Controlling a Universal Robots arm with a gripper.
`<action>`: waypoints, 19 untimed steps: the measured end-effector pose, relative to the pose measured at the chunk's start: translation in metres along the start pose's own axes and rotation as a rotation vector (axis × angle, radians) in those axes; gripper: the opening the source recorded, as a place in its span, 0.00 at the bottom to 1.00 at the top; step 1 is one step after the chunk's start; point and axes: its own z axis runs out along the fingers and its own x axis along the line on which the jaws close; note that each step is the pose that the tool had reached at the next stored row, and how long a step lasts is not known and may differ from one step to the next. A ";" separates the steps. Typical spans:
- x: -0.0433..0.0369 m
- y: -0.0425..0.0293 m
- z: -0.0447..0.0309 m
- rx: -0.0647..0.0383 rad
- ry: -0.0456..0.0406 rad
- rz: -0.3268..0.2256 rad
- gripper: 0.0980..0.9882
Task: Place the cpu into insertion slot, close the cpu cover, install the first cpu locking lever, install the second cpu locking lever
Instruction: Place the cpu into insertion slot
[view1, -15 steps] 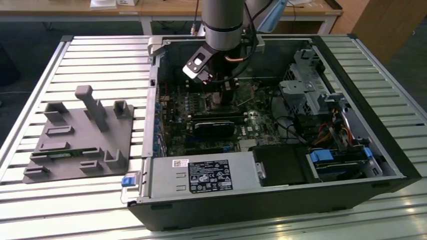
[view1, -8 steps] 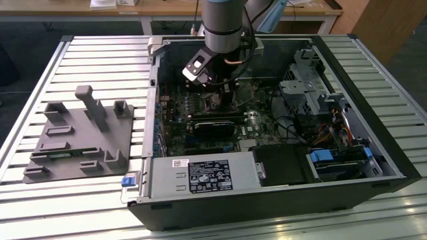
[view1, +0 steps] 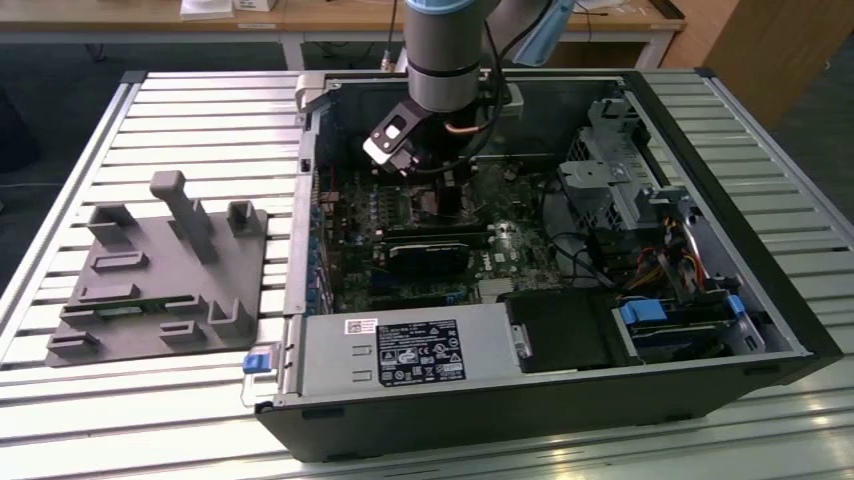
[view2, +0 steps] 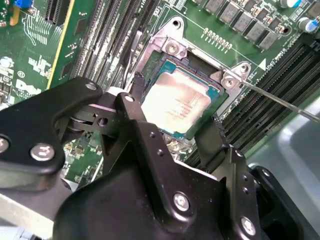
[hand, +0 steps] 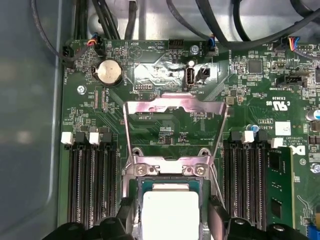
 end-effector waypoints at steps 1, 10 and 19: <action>0.0000 0.0000 -0.0006 0.000 0.0000 0.000 0.66; 0.0000 0.0005 -0.0069 0.000 0.0002 0.000 0.66; 0.0000 0.0005 -0.0072 0.000 -0.0002 0.000 0.66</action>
